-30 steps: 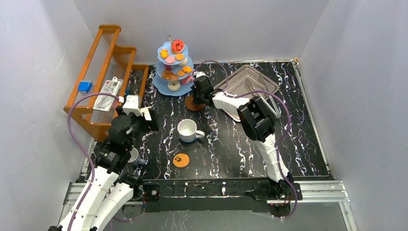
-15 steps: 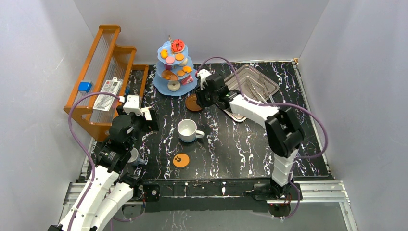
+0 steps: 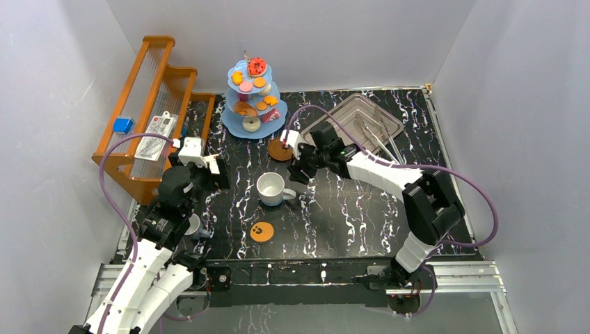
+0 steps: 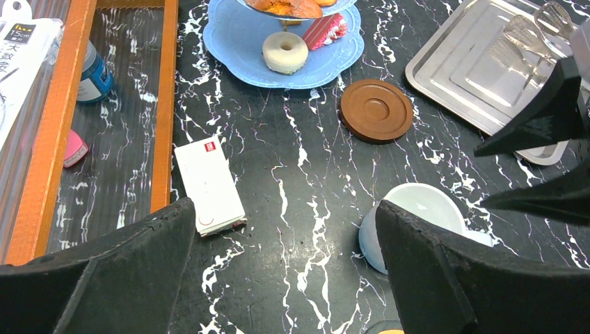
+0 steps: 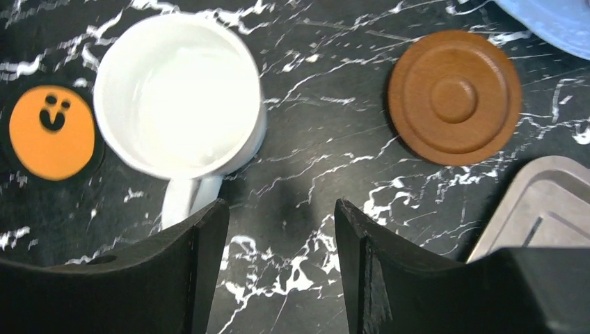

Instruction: Serve the afternoon tea

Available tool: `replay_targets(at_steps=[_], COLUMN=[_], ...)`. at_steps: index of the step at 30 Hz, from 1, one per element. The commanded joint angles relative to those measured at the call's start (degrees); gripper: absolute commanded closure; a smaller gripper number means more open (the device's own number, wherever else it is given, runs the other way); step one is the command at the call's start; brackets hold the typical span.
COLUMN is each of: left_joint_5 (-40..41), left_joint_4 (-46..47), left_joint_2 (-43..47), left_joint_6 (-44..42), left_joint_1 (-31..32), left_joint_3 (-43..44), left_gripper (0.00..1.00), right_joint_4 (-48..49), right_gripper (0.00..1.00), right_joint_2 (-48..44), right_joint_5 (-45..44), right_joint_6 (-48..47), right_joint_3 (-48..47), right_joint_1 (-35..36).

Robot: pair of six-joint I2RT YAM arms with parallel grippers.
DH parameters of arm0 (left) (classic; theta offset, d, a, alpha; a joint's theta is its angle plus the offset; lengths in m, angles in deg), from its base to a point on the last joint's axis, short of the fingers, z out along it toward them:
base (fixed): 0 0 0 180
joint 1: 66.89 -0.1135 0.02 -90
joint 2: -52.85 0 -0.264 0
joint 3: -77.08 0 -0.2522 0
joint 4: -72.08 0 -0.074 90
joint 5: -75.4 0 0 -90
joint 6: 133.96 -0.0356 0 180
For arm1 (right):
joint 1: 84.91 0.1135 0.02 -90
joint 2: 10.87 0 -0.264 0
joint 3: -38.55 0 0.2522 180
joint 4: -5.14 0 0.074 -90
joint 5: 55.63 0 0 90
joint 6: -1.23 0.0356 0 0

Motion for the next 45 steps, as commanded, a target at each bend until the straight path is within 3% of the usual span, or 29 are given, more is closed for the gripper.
replay_targets(at_steps=[1,5,16,30,37,45], left_joint_5=[0.13,0.03,0.05,0.35,0.21,0.07], left_joint_4=[0.67,0.71,0.8,0.89,0.94,0.98], left_joint_2=[0.22,0.18,-0.03,-0.68,-0.99,-1.14], left_joint_6=[0.22,0.22,0.22,0.22,0.16,0.13], left_joint_1=[0.28,0.28,0.27,0.28,0.28,0.28], left_joint_3=[1.23,1.23,1.23,1.13,1.14,1.22], left_gripper=[0.02,0.02,0.02,0.02,0.02,0.02], right_joint_4=[-0.63,-1.79,-0.54,5.16,6.4,9.24], right_gripper=[0.34,0.31,0.29,0.38,0.53,0.81], right_joint_2=[-4.18,-4.25,-1.84,3.27,4.75,1.99], right_joint_5=[5.15,6.98,-0.29,-4.99,-5.7,-6.54], right_joint_6=[-6.76,-7.04,-4.2,-1.6,-1.34,-0.74], right_joint_3=[3.11,3.03,3.71,4.18,4.16,4.45], right_joint_1=[0.37,1.26,6.96,10.19,10.29,10.31])
